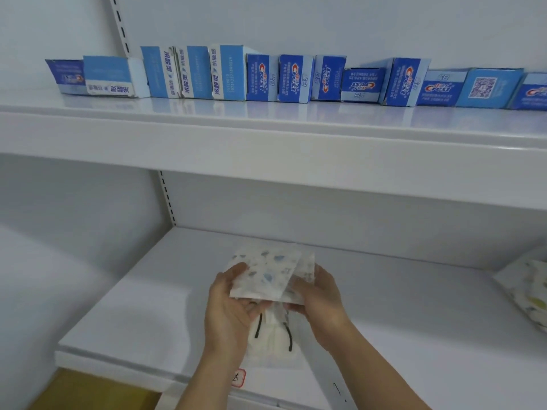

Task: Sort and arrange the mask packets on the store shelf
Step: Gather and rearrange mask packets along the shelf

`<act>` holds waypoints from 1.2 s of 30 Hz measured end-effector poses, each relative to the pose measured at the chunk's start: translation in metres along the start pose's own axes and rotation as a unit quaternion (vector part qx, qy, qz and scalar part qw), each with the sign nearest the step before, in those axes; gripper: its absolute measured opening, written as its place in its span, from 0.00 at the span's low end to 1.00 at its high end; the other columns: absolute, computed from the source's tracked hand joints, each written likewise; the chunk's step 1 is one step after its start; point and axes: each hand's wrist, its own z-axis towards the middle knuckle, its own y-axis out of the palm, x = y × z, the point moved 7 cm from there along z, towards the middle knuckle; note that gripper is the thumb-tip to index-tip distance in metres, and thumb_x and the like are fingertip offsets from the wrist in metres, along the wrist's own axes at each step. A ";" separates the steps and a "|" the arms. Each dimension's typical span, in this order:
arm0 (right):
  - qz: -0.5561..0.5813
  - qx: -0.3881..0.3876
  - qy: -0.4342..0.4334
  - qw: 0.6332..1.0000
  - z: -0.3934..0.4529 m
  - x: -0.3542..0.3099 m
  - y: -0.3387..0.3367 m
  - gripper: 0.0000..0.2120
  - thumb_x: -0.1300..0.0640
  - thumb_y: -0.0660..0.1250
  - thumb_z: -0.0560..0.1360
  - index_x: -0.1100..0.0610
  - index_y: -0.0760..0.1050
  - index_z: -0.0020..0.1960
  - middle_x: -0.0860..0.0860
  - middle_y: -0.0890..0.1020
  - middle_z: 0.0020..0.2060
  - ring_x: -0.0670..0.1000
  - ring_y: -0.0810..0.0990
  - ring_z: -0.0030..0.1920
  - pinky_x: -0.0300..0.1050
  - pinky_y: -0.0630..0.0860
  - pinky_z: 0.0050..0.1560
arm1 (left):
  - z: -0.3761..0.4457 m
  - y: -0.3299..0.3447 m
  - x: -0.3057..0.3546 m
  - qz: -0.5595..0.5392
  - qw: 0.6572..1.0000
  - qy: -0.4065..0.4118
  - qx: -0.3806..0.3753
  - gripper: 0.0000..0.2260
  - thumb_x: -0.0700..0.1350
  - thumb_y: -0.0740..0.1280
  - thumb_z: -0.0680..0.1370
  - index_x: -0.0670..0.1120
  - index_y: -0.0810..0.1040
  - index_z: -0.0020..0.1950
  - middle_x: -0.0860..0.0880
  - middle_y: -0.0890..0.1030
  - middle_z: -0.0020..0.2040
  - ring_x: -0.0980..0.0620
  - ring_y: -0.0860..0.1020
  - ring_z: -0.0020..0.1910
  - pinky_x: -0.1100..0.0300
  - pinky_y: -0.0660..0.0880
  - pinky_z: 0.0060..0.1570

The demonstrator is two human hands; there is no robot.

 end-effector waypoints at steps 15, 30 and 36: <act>-0.616 -0.056 -0.062 0.784 0.124 0.023 0.006 0.29 0.41 0.61 0.79 0.39 0.59 0.78 0.46 0.61 0.79 0.53 0.58 0.79 0.60 0.58 0.74 | 0.003 -0.070 0.067 0.092 0.971 0.137 0.175 0.39 0.28 0.73 0.73 0.54 0.63 0.77 0.49 0.76 0.63 0.54 0.79 0.54 0.52 0.80 0.46; -0.398 0.134 -0.365 0.831 0.006 -0.039 0.018 0.11 0.55 0.66 0.80 0.50 0.80 0.61 0.44 0.82 0.53 0.45 0.79 0.52 0.36 0.72 0.54 | -0.002 -0.013 0.050 0.223 0.954 0.165 0.114 0.29 0.36 0.71 0.77 0.59 0.67 0.71 0.51 0.81 0.55 0.55 0.84 0.48 0.52 0.82 0.50; -0.378 -0.046 -0.183 0.906 0.004 0.014 0.019 0.15 0.49 0.58 0.85 0.47 0.78 0.68 0.40 0.80 0.62 0.38 0.76 0.59 0.32 0.69 0.60 | -0.008 0.022 0.022 0.253 0.957 0.134 0.042 0.31 0.44 0.67 0.82 0.63 0.55 0.78 0.54 0.81 0.55 0.59 0.82 0.51 0.53 0.76 0.59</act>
